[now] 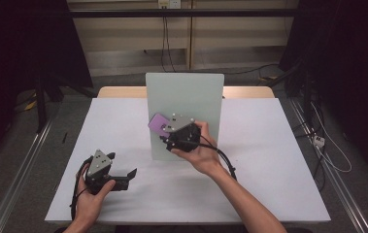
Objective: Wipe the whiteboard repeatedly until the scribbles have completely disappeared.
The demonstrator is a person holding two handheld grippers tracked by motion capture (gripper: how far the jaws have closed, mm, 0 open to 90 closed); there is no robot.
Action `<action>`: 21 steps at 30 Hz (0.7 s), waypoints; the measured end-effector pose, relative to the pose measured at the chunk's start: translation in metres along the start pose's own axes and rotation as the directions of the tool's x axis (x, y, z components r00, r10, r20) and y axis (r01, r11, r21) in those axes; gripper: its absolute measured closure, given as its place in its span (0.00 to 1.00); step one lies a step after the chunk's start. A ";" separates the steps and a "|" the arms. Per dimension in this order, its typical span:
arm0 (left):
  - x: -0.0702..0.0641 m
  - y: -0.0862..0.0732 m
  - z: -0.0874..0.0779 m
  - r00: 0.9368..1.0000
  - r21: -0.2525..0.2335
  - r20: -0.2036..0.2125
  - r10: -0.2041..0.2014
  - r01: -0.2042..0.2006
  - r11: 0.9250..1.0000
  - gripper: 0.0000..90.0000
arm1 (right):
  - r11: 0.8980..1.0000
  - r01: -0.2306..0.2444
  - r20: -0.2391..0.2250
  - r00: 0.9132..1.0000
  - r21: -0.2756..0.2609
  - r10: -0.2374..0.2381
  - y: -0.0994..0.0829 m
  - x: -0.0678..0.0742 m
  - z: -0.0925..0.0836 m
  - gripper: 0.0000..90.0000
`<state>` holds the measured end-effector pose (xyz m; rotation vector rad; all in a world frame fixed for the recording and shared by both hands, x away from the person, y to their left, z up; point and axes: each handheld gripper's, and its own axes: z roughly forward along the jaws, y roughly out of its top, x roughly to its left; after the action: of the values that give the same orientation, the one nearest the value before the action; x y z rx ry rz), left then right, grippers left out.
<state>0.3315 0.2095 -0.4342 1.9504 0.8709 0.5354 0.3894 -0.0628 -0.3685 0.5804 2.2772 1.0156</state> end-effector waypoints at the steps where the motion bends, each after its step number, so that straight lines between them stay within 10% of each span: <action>1: 0.000 0.000 0.000 1.000 0.000 0.000 0.002 -0.002 1.000 0.05 | 1.000 0.007 -0.011 1.000 0.013 -0.007 -0.003 0.005 0.004 0.46; 13: 0.000 0.000 0.000 1.000 0.001 0.002 0.003 -0.003 1.000 0.05 | 0.991 0.024 -0.154 0.988 0.129 -0.004 -0.027 0.035 0.032 0.46; 21: -0.003 0.000 0.003 1.000 0.009 0.013 0.013 -0.013 1.000 0.05 | 0.995 0.019 -0.113 0.994 0.095 -0.009 -0.021 0.028 0.023 0.47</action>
<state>0.3316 0.2054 -0.4359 1.9670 0.8545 0.5266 0.3808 -0.0471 -0.4065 0.5583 2.4361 0.9583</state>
